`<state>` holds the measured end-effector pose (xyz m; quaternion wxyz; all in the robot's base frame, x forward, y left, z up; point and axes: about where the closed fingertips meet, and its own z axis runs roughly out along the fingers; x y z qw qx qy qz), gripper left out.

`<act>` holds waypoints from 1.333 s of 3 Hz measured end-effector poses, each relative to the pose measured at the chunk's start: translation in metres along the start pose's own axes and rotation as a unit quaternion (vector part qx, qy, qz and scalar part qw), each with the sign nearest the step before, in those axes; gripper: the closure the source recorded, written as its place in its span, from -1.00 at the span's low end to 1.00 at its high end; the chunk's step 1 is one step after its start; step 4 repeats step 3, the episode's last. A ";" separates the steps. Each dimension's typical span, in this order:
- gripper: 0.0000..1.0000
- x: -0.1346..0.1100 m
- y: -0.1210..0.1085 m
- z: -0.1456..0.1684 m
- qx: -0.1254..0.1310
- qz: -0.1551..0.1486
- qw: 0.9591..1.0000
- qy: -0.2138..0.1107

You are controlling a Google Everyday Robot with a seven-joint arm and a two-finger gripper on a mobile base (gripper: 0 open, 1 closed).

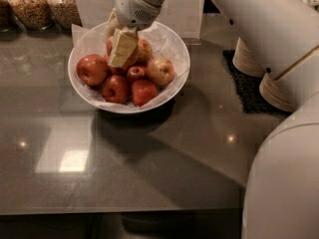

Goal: Pick apple from white bowl

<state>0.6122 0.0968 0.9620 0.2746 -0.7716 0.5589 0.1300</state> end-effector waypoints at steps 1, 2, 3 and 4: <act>1.00 -0.059 0.001 -0.058 0.025 -0.015 0.998 0.059; 1.00 -0.089 -0.002 -0.057 0.026 -0.034 0.997 0.064; 1.00 -0.089 -0.002 -0.057 0.026 -0.034 0.997 0.064; 1.00 -0.089 -0.002 -0.057 0.026 -0.034 0.997 0.064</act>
Offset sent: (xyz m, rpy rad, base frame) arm -0.0241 0.0120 0.0676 -0.0882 -0.0726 -0.0295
